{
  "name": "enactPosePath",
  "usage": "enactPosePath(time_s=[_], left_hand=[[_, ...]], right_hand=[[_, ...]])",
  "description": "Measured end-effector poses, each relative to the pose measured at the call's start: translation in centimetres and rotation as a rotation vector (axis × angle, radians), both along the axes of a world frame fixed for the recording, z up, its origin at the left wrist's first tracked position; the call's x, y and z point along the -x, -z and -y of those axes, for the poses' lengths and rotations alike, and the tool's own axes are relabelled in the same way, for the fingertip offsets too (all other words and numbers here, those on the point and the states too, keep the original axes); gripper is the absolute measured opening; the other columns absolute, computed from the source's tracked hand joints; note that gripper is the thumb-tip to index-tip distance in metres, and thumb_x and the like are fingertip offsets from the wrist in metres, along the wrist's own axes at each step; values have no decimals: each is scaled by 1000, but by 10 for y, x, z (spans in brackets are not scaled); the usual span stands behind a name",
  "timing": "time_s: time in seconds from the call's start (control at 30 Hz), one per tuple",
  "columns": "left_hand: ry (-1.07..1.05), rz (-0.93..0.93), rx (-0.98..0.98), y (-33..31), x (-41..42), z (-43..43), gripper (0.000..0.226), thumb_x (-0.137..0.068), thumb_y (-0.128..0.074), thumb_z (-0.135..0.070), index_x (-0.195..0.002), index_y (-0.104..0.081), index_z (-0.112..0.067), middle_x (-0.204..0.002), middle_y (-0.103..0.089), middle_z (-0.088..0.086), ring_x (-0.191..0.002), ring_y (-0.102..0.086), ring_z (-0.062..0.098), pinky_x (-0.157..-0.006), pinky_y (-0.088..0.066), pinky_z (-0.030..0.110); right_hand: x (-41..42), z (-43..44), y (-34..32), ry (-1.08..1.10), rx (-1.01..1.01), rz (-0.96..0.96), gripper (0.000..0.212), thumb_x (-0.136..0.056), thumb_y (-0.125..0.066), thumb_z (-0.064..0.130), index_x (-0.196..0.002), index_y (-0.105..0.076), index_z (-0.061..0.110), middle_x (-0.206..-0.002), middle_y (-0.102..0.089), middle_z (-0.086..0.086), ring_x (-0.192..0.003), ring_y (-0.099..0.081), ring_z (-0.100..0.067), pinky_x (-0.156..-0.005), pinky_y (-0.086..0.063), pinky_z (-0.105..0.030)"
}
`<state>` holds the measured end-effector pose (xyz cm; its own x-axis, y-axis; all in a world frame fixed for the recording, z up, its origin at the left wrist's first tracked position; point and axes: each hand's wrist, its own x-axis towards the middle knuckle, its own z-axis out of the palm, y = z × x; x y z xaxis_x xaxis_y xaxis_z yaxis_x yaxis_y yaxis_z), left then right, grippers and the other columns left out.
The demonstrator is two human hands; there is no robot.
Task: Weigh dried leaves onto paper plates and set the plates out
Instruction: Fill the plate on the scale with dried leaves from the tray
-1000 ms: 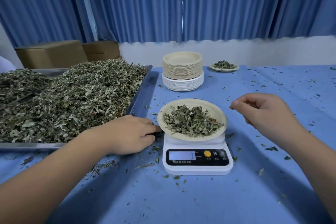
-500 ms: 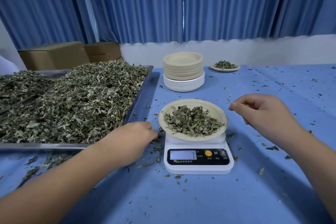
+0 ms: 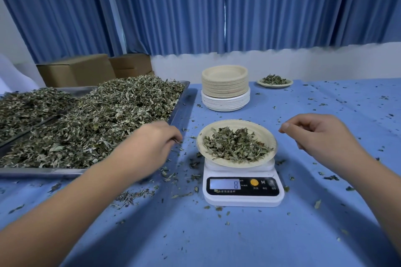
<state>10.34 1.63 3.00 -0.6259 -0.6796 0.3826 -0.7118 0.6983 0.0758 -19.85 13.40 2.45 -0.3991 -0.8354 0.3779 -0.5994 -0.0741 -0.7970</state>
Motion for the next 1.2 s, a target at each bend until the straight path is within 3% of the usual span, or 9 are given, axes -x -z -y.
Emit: enactPosePath(time_s=[0.17,0.3,0.47,0.53,0.6,0.7,0.9,1.03,1.2], left_hand=[[-129,-87,72,-19,-25,11,30,-95,-54,-4,-116,-68,-19,-113,-65,0,-104,-60,17,-95,-47,29],[-259,13,48,-18,-26,14,41,-92,-50,2,-123,-63,-21,-121,-61,4,-105,-60,24,-88,-52,36],[-290,119,43,-10,-16,10,34,-99,-46,-21,-131,-56,-23,-131,-54,2,-110,-57,23,-90,-51,40],[-208,34,91,-9,-9,9,30,-98,-48,-23,-126,-60,-22,-126,-57,-1,-111,-56,20,-93,-48,36],[-65,-110,48,-14,5,6,25,-97,-53,-22,-119,-64,-21,-117,-59,-6,-105,-56,11,-92,-43,23],[88,-177,-77,-27,33,0,21,-95,-58,-27,-115,-66,-27,-104,-59,-15,-90,-54,-4,-76,-37,6],[192,131,-322,-48,80,-3,44,-88,-57,-55,-130,-52,-41,-129,-52,-14,-95,-50,-5,-77,-37,18],[169,332,-431,-55,93,-4,50,-88,-63,-49,-135,-44,-47,-138,-48,-12,-101,-49,5,-84,-37,24],[141,397,-426,-55,101,-8,47,-87,-68,-38,-129,-50,-50,-122,-50,-16,-102,-54,7,-69,-36,16]], right_hand=[[-1,1,2,-11,-22,7,22,-89,-64,21,-67,-71,21,-44,-46,8,-35,-41,-1,-35,-29,-9],[-2,2,2,-16,-25,10,22,-89,-64,20,-68,-70,19,-43,-46,9,-34,-41,-2,-35,-29,-8],[-4,2,2,-17,-25,-3,22,-88,-65,20,-68,-71,19,-43,-46,8,-35,-39,-3,-37,-29,-8],[-4,3,2,-18,-24,-9,22,-89,-64,20,-68,-71,18,-43,-45,8,-35,-38,-2,-37,-29,-7],[-5,4,3,-16,-23,-12,22,-89,-64,20,-68,-71,17,-43,-45,8,-35,-38,-2,-37,-29,-7],[-4,6,5,-11,-24,-7,23,-88,-65,21,-66,-71,20,-43,-45,8,-35,-37,-3,-37,-29,-7],[-1,7,6,-9,-21,-19,25,-88,-65,23,-63,-70,23,-44,-46,7,-36,-37,-3,-37,-29,-8],[1,8,5,-5,-11,-21,24,-87,-65,25,-64,-70,22,-46,-45,7,-37,-36,-5,-37,-29,-9],[2,6,5,-20,5,-32,24,-88,-65,25,-65,-69,17,-46,-42,6,-37,-34,-5,-37,-28,-9]])
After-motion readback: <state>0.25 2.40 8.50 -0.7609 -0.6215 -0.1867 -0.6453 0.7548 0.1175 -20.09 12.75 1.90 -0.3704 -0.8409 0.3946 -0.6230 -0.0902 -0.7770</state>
